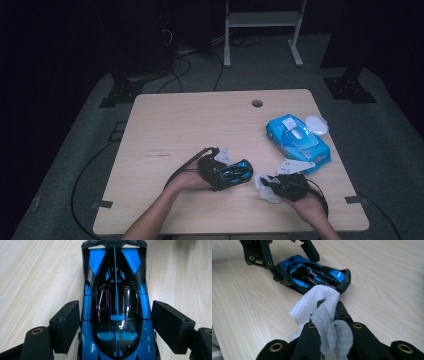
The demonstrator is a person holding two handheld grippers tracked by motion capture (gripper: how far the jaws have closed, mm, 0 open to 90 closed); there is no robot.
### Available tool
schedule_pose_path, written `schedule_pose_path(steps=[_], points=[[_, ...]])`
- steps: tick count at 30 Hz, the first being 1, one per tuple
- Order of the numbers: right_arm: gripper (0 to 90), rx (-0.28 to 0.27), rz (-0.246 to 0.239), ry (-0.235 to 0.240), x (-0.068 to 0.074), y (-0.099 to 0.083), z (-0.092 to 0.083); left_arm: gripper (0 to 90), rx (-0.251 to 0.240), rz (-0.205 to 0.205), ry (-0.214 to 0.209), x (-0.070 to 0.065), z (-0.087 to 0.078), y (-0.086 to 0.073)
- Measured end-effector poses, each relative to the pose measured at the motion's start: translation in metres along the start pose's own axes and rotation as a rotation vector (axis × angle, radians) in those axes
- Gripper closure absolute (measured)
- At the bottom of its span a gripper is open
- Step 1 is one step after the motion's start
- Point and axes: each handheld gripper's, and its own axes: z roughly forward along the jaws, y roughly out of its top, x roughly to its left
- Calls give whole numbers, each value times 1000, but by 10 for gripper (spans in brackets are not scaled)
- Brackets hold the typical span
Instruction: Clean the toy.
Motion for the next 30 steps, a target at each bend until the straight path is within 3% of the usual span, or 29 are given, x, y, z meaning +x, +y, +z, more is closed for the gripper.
schedule_pose_path(steps=[10, 23, 30], points=[[846, 9, 13, 2, -4, -9, -2, 230, 56, 10, -11, 2, 12, 6], [846, 6, 25, 4, -8, -14, -2, 258, 74, 19, -32, 3, 12, 9], [846, 2, 31, 5, -9, -14, -2, 259, 61, 21, -21, 6, 8, 10]])
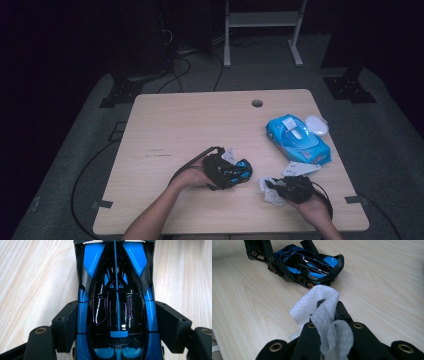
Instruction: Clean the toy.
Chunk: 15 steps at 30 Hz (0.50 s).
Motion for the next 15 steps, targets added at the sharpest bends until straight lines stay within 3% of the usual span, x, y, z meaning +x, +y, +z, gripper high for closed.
schedule_pose_path(steps=[8, 15], points=[[846, -7, 18, -15, -7, -1, -3, 258, -7, -4, 27, 15, -8, 9], [845, -5, 49, -34, -21, -9, -5, 258, 11, -23, 48, 30, -3, 7]])
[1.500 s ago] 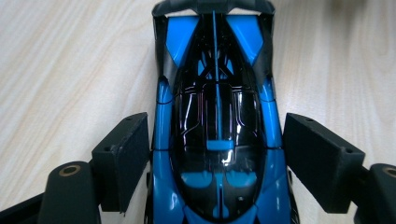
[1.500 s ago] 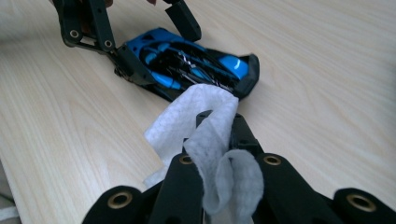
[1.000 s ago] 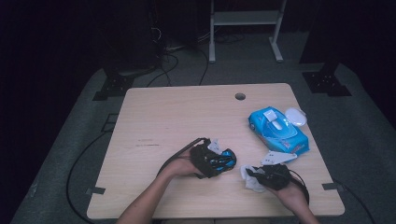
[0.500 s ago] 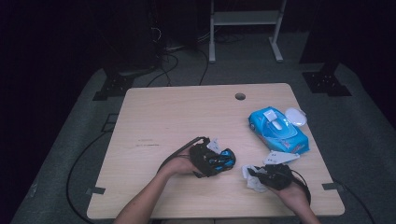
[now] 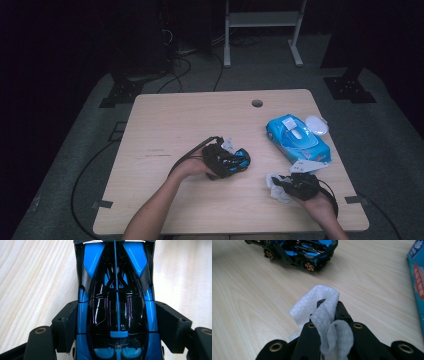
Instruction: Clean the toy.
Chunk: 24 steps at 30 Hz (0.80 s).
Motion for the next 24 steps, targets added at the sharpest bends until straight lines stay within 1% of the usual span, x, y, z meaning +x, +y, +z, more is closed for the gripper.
schedule_pose_path(steps=[3, 5, 7, 8, 9, 12, 15, 17, 19, 22, 24], points=[[844, 8, 18, -9, -7, -4, 1, 258, 4, -26, 2, 5, 4, -4], [841, 10, 32, -15, -12, -7, 1, 258, 18, -20, 3, 7, 6, -5], [835, 14, 46, -20, -17, -11, 3, 258, 1, -34, -3, 8, 7, -7], [828, 17, 47, -23, -18, -12, 4, 258, 0, -35, -5, 9, 7, -7], [810, 21, 51, -27, -19, -13, 5, 258, 1, -29, -5, 9, 7, -7], [725, 29, 62, -32, -23, -16, 8, 257, -7, -33, -2, 8, 8, -7], [640, 15, 67, -32, -24, -15, 7, 256, -8, -36, -2, 8, 7, -7], [584, 2, 65, -30, -25, -15, 6, 255, -18, -40, -1, 8, 7, -8], [554, -10, 61, -35, -26, -14, 4, 244, -23, -38, 4, 8, 5, -8], [508, -33, 68, -29, -27, -12, 0, 218, -44, -44, 13, 8, 0, -7], [495, -51, 67, -25, -27, -10, -2, 205, -56, -51, 16, 9, -3, -8]])
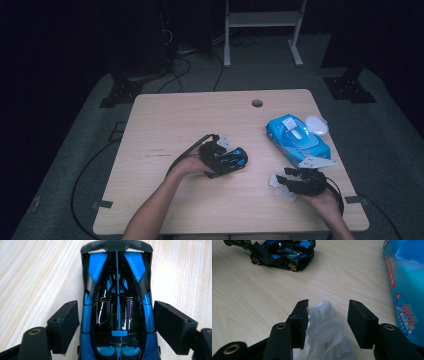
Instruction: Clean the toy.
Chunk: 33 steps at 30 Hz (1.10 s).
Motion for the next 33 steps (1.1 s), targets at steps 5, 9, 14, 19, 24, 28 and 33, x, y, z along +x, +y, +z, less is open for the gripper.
schedule_pose_path(steps=[5, 9, 14, 19, 24, 28, 33], points=[[471, -40, -6, 15, 2, 4, -7, 185, -12, -7, 6, 1, -7, -2], [465, -71, -2, 21, 2, 8, -14, 179, -35, -15, 15, -1, -15, -5], [460, -93, 11, 26, -1, 9, -20, 171, -59, -10, 32, -3, -26, -7], [460, -110, 23, 17, -3, 10, -25, 169, -84, -12, 42, -7, -35, -11], [460, -114, 32, 5, -6, 11, -28, 169, -97, -16, 45, -10, -40, -18], [460, -119, 43, -5, -8, 11, -30, 168, -111, -22, 48, -13, -43, -22], [460, -124, 59, -15, -13, 10, -32, 167, -122, -26, 54, -15, -47, -28]])
